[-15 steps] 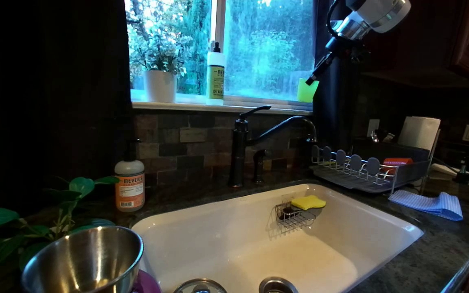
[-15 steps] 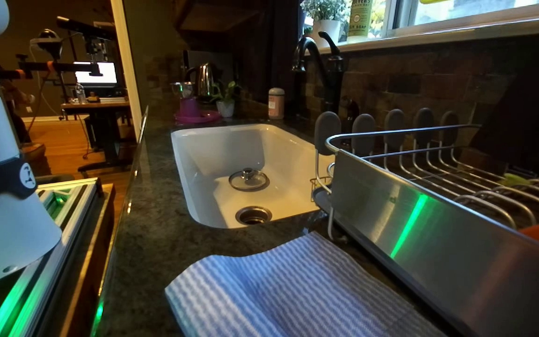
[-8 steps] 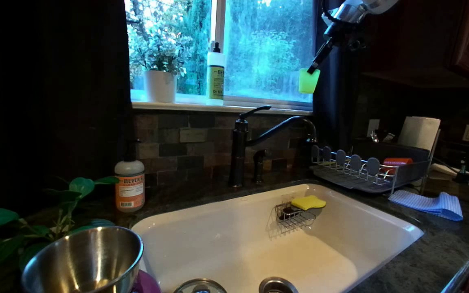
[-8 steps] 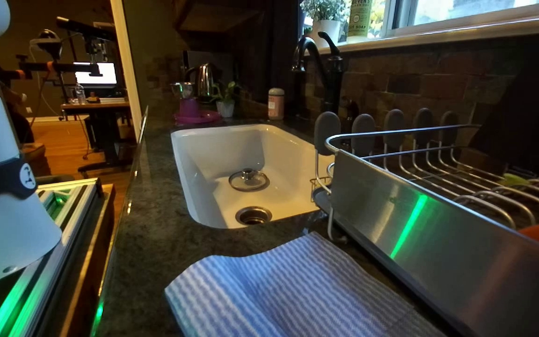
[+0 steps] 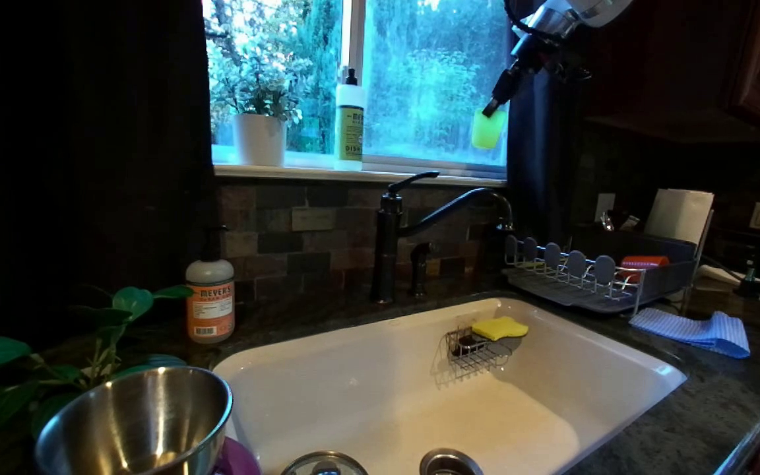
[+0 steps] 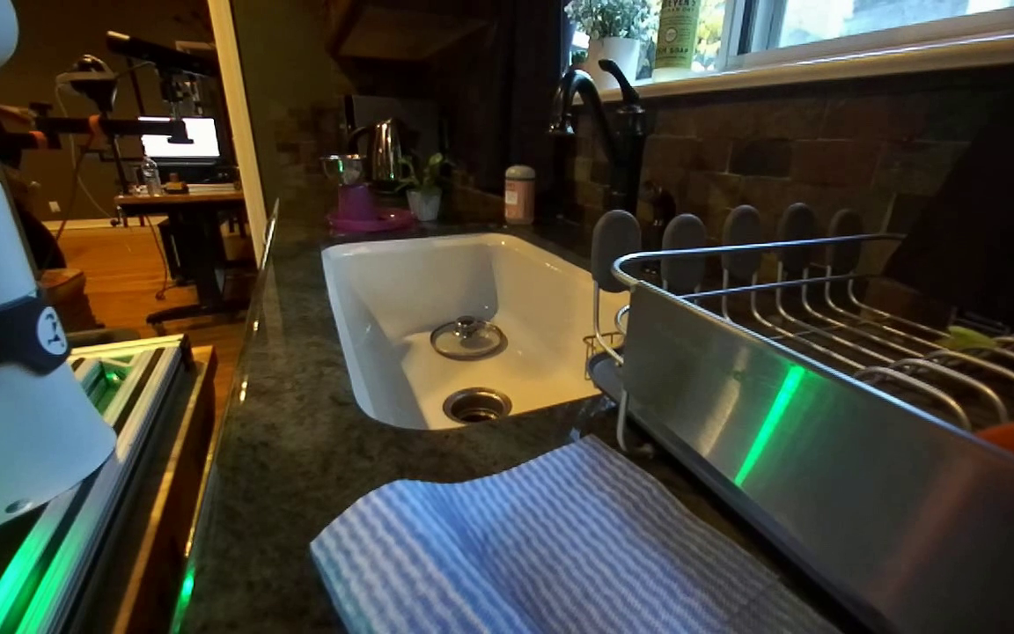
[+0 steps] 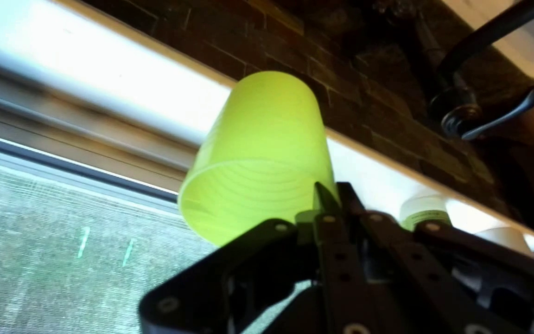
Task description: Put the yellow cup on the window sill
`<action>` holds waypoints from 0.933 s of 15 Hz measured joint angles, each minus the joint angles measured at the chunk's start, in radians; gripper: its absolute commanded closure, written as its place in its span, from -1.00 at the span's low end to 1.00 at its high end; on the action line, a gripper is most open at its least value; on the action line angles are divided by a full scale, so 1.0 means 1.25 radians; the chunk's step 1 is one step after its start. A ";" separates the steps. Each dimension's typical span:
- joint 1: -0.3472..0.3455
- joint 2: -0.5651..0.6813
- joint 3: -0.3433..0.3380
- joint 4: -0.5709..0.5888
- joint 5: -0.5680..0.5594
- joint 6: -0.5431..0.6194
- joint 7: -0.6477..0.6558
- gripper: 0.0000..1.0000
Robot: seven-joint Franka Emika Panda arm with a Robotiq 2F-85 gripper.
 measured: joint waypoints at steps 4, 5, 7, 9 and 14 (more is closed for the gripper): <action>0.011 0.061 0.023 0.075 -0.045 -0.002 0.141 0.90; 0.011 0.080 0.028 0.095 -0.046 -0.005 0.152 0.90; 0.011 0.109 0.031 0.124 -0.046 -0.006 0.157 0.98; 0.012 0.116 0.030 0.128 -0.052 0.006 0.162 0.98; 0.027 0.134 0.028 0.130 -0.109 0.094 0.205 0.98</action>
